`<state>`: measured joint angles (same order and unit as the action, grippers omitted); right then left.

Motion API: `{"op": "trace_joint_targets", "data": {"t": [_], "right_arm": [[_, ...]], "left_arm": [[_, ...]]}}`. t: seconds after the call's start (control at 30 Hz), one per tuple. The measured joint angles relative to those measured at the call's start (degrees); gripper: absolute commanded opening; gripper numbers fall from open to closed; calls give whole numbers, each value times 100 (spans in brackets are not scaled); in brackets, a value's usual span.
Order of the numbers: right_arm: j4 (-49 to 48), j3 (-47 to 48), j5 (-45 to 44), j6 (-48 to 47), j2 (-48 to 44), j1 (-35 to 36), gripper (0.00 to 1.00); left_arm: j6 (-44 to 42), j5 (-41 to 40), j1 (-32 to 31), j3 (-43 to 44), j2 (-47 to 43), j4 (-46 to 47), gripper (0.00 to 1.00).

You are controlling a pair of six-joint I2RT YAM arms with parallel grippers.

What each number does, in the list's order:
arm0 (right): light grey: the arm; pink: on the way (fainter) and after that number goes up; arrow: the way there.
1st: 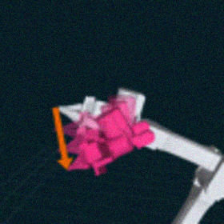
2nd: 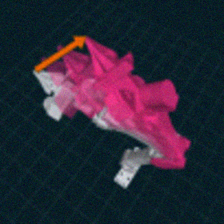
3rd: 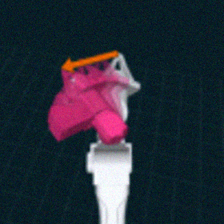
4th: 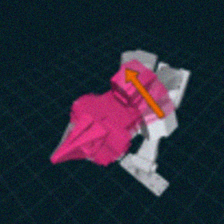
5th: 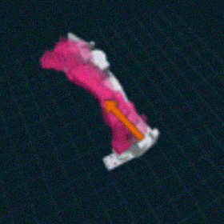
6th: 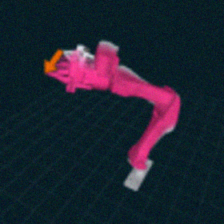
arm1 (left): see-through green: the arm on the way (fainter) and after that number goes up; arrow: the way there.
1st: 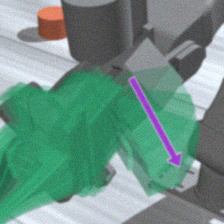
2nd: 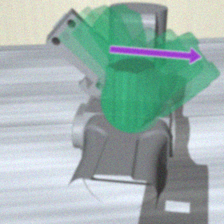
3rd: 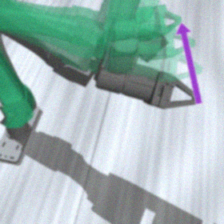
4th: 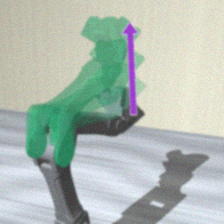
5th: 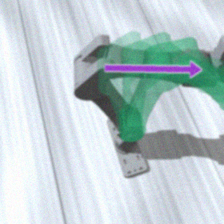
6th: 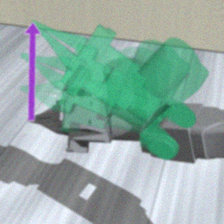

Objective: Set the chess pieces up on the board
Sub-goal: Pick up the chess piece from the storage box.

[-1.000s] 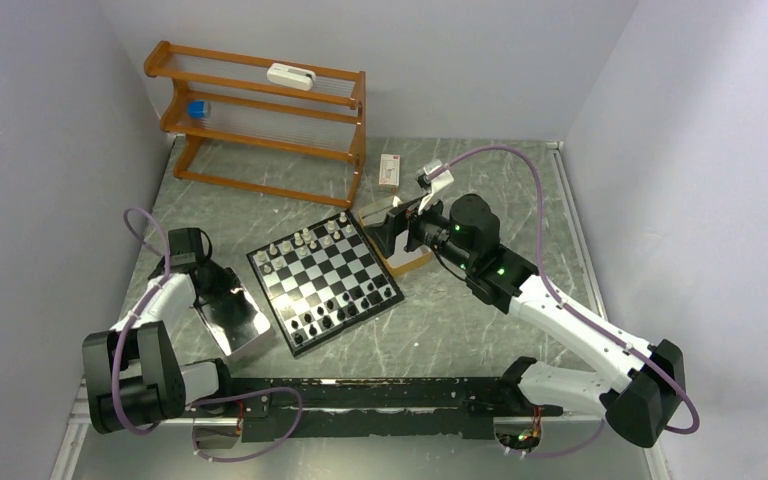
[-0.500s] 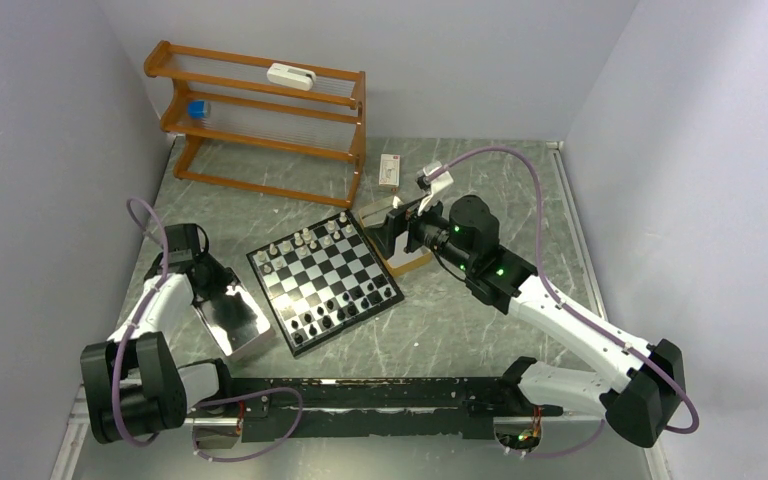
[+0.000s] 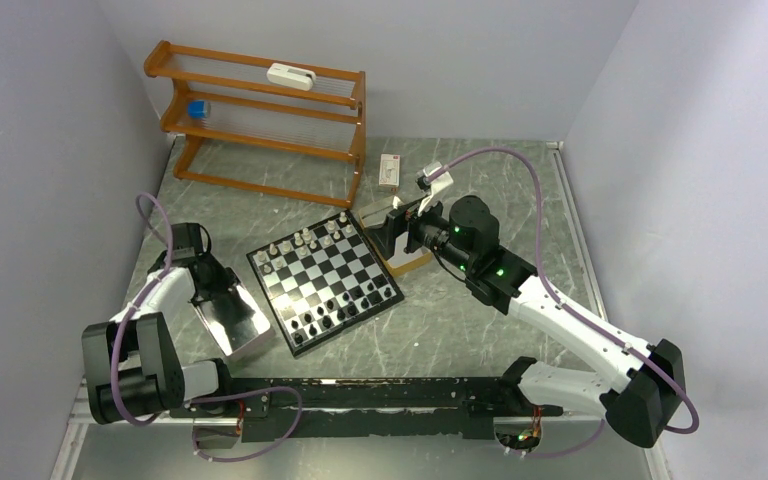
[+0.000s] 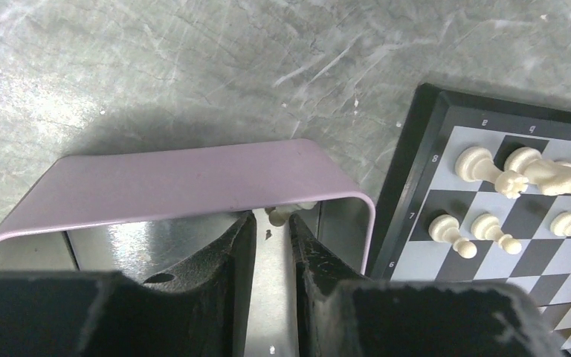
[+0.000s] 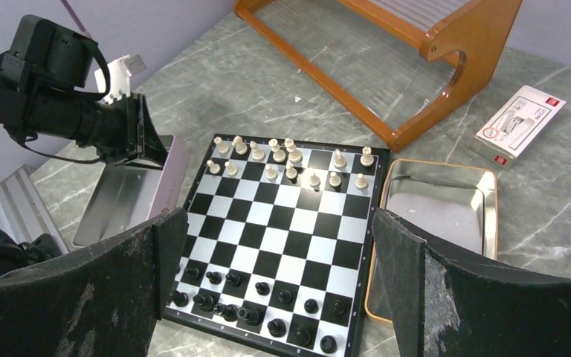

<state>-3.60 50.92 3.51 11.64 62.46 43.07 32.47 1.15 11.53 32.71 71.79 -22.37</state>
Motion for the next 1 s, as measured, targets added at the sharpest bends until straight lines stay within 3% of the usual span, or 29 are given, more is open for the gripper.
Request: {"op": "trace_joint_targets", "data": {"t": [0.7,1.0], "right_arm": [[-9,-55,-11,0,-83,0,100],[-9,-59,-11,-7,-94,0,100]], "left_arm": [[-35,-2,-9,-44,153,264,22],[-31,0,-39,-44,170,275,10]]}}
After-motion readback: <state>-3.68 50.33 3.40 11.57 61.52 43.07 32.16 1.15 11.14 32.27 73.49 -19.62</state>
